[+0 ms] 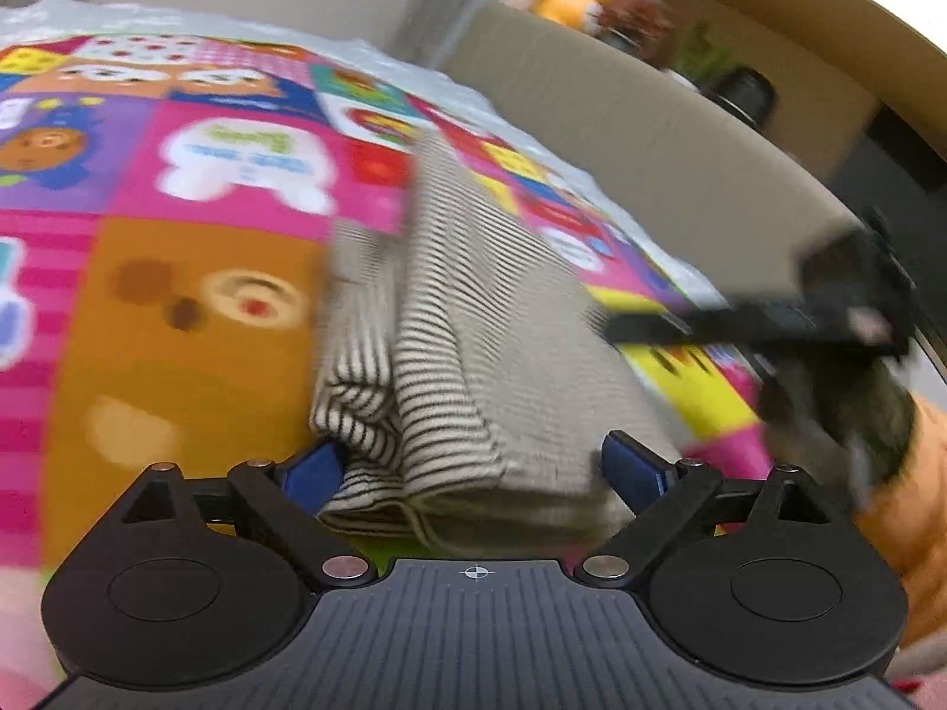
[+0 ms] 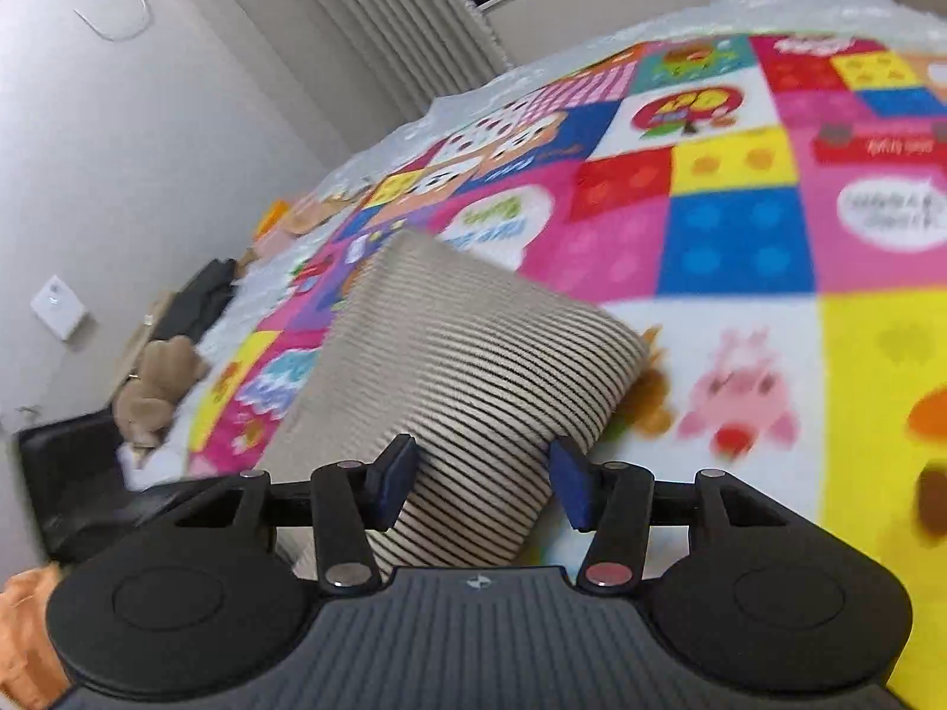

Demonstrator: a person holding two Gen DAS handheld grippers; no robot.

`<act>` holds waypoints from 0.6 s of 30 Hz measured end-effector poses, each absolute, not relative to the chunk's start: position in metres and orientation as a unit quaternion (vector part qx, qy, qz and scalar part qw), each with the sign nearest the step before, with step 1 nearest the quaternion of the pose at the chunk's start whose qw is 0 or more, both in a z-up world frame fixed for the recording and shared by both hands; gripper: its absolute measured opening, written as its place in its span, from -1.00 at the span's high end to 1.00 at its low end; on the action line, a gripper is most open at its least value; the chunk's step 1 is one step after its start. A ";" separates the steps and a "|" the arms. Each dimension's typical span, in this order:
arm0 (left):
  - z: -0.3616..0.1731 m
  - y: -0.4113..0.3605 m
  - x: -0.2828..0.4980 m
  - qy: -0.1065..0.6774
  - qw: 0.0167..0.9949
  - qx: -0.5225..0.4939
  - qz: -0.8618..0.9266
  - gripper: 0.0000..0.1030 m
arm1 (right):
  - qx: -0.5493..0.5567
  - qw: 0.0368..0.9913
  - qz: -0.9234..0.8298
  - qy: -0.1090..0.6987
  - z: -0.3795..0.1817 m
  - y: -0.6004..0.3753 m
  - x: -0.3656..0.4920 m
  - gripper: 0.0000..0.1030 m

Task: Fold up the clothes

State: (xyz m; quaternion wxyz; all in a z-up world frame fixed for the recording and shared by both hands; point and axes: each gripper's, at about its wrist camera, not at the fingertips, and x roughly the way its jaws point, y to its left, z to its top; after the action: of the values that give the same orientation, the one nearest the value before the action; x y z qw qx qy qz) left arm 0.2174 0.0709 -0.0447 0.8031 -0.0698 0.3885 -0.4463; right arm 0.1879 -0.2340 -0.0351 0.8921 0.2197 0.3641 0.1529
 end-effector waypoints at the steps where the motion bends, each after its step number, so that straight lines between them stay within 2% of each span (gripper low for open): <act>1: -0.045 0.064 0.210 0.389 0.799 -0.066 -0.454 -0.87 | 0.206 0.897 0.149 0.362 -0.034 -0.234 0.191 0.00; 4: -0.046 0.050 0.194 0.392 0.786 -0.069 -0.472 -0.90 | 0.175 0.907 0.143 0.355 -0.036 -0.234 0.193 -0.07; 10: -0.038 0.042 0.173 0.387 0.779 -0.070 -0.488 -0.90 | 0.106 0.931 0.125 0.327 -0.032 -0.225 0.186 -0.08; 18: 0.009 0.083 0.179 0.302 0.854 -0.089 -0.415 -0.91 | 0.052 0.949 0.157 0.268 -0.019 -0.204 0.131 -0.15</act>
State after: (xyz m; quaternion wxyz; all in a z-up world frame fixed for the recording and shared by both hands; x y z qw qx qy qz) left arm 0.1788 0.0827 0.0094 0.8537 -0.0888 0.3019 -0.4150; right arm 0.1313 -0.2044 -0.0185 0.9492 0.0519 0.2675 0.1570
